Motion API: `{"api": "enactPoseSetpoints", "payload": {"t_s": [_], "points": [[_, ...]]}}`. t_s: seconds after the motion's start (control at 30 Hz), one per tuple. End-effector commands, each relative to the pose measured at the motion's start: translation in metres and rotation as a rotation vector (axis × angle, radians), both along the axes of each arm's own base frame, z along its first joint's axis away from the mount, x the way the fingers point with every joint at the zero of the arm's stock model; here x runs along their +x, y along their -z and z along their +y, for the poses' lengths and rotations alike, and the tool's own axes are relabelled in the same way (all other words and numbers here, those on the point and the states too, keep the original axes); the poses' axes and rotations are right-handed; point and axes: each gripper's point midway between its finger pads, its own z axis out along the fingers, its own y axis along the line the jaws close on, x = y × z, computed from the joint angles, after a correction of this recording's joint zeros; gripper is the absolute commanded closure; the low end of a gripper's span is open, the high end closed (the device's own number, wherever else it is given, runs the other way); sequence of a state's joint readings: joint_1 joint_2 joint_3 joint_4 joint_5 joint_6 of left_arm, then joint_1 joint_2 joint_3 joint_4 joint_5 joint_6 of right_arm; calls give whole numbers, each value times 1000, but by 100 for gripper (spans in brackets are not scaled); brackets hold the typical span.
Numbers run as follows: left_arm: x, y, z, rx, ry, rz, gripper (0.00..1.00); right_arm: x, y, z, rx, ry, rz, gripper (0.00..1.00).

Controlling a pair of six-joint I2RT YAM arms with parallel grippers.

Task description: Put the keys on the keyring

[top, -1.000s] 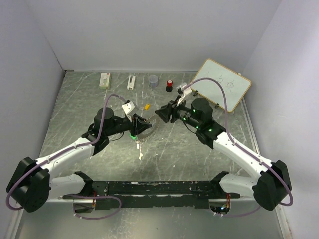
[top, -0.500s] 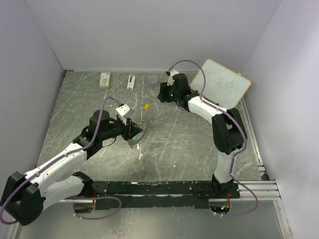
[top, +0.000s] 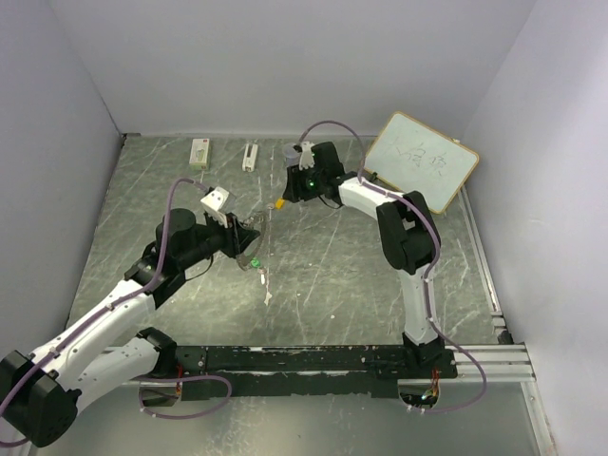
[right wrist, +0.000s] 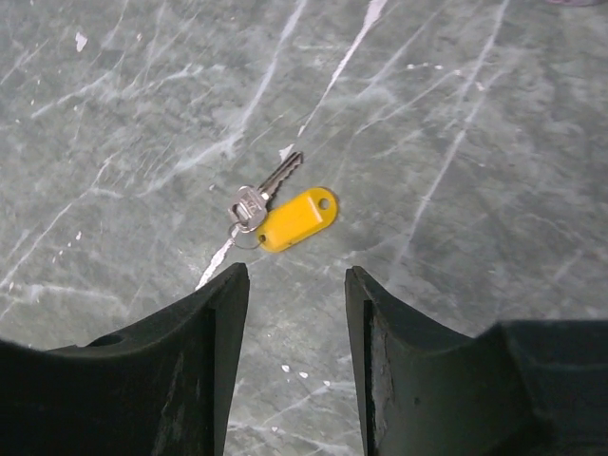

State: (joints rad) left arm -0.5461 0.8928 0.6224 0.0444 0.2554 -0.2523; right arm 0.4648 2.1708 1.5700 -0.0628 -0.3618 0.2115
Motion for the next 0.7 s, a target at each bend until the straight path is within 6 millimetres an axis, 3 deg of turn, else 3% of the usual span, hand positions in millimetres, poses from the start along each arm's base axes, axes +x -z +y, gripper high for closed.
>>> {"api": "enactPoseSetpoints", "payload": {"t_s": [0.0,0.17,0.33,0.67], "points": [[6,-26,4,-49,-45,-32,93,-4,2,15,-34,-99,-42,55],[7,-27,5,-53,-49,-32,93,-18,14,40,-133,-162,-92,56],[7,-24,5,-50,-46,-27,93,-22,26,51,-243,-183,-120,56],[6,-25,7,-50,-42,-32,93,-13,40,47,-374,-139,-162,56]]}}
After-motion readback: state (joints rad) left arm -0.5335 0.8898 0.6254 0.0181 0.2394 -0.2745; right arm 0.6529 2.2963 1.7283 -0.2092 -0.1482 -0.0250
